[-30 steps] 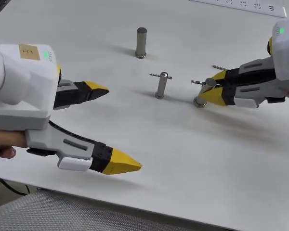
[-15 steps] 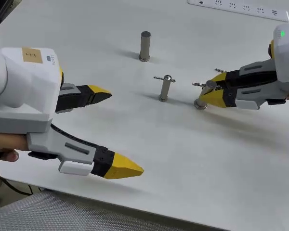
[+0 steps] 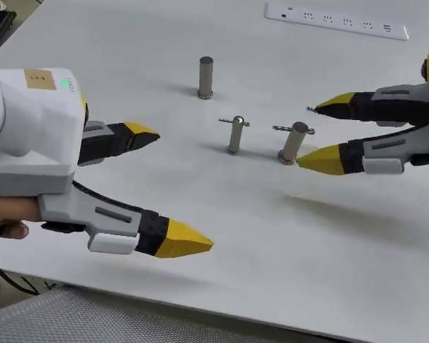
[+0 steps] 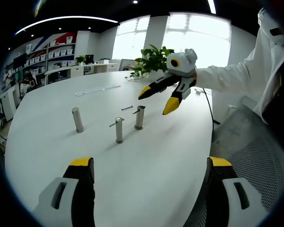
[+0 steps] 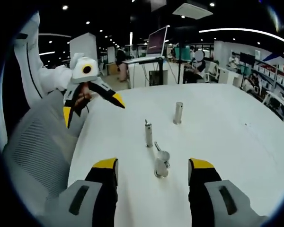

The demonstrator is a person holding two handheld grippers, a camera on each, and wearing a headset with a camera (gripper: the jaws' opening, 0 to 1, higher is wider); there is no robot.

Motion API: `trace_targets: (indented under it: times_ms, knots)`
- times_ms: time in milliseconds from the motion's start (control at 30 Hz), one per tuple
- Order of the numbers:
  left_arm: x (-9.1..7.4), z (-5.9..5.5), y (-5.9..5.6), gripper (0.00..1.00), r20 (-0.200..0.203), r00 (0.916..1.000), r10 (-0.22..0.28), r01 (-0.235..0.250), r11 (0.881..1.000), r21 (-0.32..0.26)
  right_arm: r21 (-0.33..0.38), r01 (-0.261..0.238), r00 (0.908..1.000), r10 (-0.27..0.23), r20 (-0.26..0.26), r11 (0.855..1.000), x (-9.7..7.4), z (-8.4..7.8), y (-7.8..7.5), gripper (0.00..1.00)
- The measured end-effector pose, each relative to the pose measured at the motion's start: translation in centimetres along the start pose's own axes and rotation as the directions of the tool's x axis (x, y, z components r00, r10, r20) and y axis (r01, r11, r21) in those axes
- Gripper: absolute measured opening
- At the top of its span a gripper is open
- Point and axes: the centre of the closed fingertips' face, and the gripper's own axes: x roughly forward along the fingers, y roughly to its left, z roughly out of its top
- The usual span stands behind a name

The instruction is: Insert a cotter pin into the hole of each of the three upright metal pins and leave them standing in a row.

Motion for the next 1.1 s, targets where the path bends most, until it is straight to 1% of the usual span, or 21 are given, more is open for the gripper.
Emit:
trace_targets:
  times_ms: [100,167,267,333,367,467,533,600,667,733,800,833,900,933,967,1000,1067,1100]
  knots:
    - [-0.1,0.2,0.1,0.99,0.015,0.9998,0.012,-0.012,1.0,-0.007,0.045,0.036,0.9993,-0.036,0.009,0.998,-1.6,-0.5,0.8,0.68]
    - [-0.1,0.4,0.1,0.99,0.029,0.9995,0.014,-0.013,1.0,-0.016,0.059,0.059,0.9982,-0.06,0.009,0.997,-2.7,-1.0,1.4,0.73]
    - [-0.1,0.5,0.0,0.99,0.036,0.9993,0.009,-0.008,1.0,-0.021,0.089,0.083,0.9965,-0.084,-0.001,0.993,-4.3,-1.7,2.2,0.78]
    - [0.0,0.5,-0.1,0.99,0.037,0.9993,0.007,-0.006,1.0,-0.02,0.096,0.107,0.9942,-0.107,-0.001,0.99,-5.2,-1.9,2.7,0.81]
    - [0.0,0.5,-0.1,0.99,0.039,0.9992,0.006,-0.005,1.0,-0.019,0.1,0.109,0.994,-0.109,-0.003,0.989,-5.6,-2.0,3.0,0.82]
    - [0.1,0.6,-0.2,0.99,0.041,0.9992,0.001,0.0,1.0,-0.02,0.135,0.14,0.9898,-0.143,0.007,0.981,-6.5,-2.3,3.3,0.89]
    - [0.2,0.3,-0.4,0.99,0.026,0.9997,-0.006,0.007,1.0,-0.013,0.155,0.16,0.9866,-0.163,0.007,0.975,-7.0,-2.6,3.7,0.91]
    - [0.3,0.0,-0.6,0.99,0.014,0.9998,-0.011,0.011,1.0,-0.006,0.173,0.176,0.9837,-0.18,0.006,0.969,-7.3,-3.1,3.6,0.92]
    - [0.3,0.0,-0.7,0.99,0.015,0.9997,-0.017,0.017,1.0,-0.011,0.193,0.184,0.982,-0.189,0.006,0.964,-7.2,-3.1,4.3,0.94]
    - [0.2,0.0,-0.7,0.98,0.017,0.9997,-0.02,0.02,1.0,-0.014,0.205,0.197,0.9792,-0.203,0.009,0.959,-7.3,-3.1,4.5,0.98]
    - [0.3,0.1,-0.5,0.98,0.018,0.9997,-0.019,0.019,1.0,-0.014,0.211,0.192,0.9802,-0.198,0.008,0.959,-7.3,-3.2,5.2,0.98]
    - [0.2,0.3,-0.3,0.98,0.021,0.9996,-0.018,0.018,1.0,-0.012,0.219,0.195,0.9791,-0.203,0.012,0.956,-7.3,-3.2,5.4,0.98]
    - [0.2,1.0,0.2,0.98,0.037,0.9992,-0.017,0.018,1.0,-0.01,0.229,0.201,0.9776,-0.21,0.017,0.953,-7.4,-3.1,5.6,0.98]
    - [0.0,1.7,0.1,0.98,0.05,0.9986,-0.016,0.017,1.0,-0.009,0.234,0.208,0.9756,-0.219,0.02,0.95,-7.4,-3.1,5.7,0.98]
    - [0.0,2.1,0.3,0.98,0.06,0.9981,-0.015,0.015,1.0,-0.008,0.239,0.213,0.9744,-0.224,0.021,0.948,-7.5,-3.1,5.7,0.98]
    - [0.0,2.9,0.9,0.97,0.079,0.9968,-0.011,0.011,1.0,0.0,0.245,0.218,0.9727,-0.231,0.024,0.945,-7.6,-3.1,5.7,0.98]
    - [0.1,4.1,1.9,0.94,0.104,0.9945,0.007,-0.008,1.0,0.008,0.253,0.223,0.9713,-0.237,0.025,0.941,-7.6,-3.1,5.9,0.98]
    - [0.2,5.0,2.8,0.92,0.118,0.9928,0.017,-0.019,1.0,0.017,0.256,0.225,0.9709,-0.239,0.021,0.94,-7.7,-3.3,5.9,0.98]
